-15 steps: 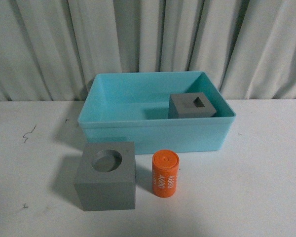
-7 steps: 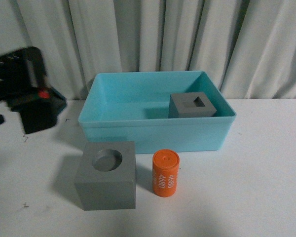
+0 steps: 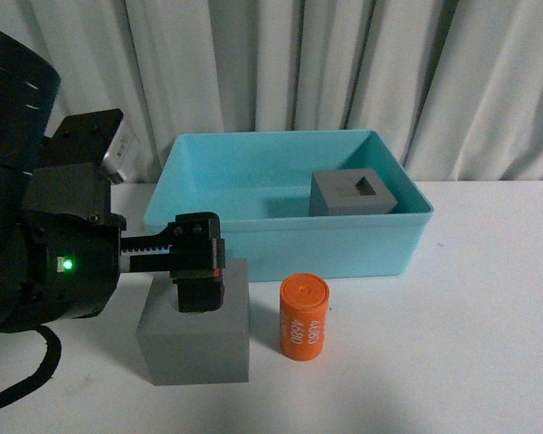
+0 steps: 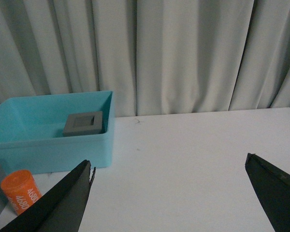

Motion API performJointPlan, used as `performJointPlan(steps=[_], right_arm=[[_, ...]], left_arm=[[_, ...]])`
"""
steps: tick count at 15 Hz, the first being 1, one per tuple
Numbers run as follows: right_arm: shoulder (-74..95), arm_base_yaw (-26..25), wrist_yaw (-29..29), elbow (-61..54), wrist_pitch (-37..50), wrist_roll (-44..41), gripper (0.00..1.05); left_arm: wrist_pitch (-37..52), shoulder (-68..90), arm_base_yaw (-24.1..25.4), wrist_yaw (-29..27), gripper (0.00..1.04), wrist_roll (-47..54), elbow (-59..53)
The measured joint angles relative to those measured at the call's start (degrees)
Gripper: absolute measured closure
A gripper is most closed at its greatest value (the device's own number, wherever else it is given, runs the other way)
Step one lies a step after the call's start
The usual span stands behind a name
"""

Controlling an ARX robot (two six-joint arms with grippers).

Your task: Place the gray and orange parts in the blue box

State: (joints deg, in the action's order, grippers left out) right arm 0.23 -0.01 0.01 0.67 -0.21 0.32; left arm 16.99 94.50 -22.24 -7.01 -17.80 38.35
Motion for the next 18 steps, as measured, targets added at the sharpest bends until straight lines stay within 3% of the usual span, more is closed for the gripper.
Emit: performJointPlan(steps=[8, 18], right_arm=[[0.0, 0.0, 0.0, 0.0, 0.0, 0.0, 0.06], [0.0, 0.0, 0.0, 0.0, 0.0, 0.0, 0.06]], left_arm=[[2.4, 10.5, 2.5, 1.8, 0.07, 3.4, 5.2], [4.2, 12.4, 5.2, 3.0, 0.07, 6.3, 4.2]])
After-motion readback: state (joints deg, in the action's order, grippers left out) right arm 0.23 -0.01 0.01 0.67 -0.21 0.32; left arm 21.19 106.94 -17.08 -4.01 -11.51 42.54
